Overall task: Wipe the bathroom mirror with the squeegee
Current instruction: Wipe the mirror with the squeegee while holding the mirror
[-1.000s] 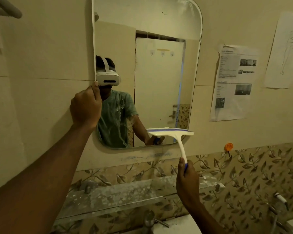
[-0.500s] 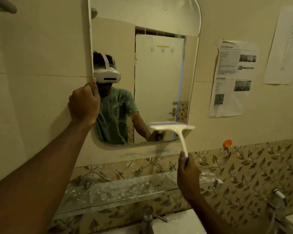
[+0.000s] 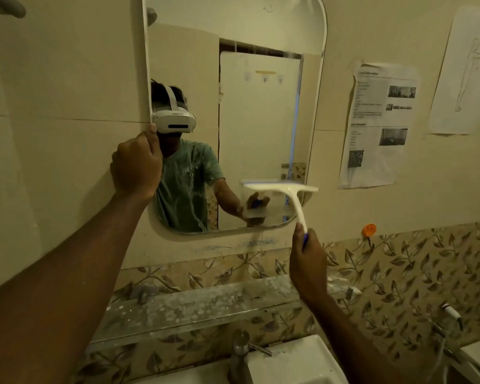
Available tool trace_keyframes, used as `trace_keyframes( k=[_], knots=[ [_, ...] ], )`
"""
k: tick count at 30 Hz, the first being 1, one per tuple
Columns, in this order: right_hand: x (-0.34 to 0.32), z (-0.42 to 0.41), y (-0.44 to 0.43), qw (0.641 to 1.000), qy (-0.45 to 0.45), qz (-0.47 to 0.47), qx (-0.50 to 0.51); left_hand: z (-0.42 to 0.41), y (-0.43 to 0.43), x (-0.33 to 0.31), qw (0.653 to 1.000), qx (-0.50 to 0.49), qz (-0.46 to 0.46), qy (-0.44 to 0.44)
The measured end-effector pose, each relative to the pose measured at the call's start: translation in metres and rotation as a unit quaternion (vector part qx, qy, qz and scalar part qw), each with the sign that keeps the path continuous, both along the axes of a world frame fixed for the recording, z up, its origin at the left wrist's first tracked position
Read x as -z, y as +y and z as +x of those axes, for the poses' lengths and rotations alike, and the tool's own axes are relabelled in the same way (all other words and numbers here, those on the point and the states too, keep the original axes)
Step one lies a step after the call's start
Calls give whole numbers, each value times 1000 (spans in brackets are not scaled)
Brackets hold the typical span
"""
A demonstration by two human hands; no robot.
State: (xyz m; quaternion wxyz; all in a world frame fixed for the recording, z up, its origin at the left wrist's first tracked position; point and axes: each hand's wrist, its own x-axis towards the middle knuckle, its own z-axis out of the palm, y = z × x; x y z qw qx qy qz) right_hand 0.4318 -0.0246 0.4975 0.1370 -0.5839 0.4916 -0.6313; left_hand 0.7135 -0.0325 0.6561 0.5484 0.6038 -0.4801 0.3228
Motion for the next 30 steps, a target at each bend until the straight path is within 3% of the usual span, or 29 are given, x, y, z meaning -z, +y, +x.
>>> trace_keyframes(
  k=[6,18,26,30],
  knots=[
    [67,-5,21,994,42,96,-12,2,-2,2,1000,2,-5,-3],
    [6,-19,3,999,36,9,8,0,0,0,1000,-1,9,7],
    [68,-17,25,992,62,112,-9,6,4,-4,999,23,29,8],
    [17,-14,26,999,14,31,7,19,8,-19,991,69,106,33]
  ],
)
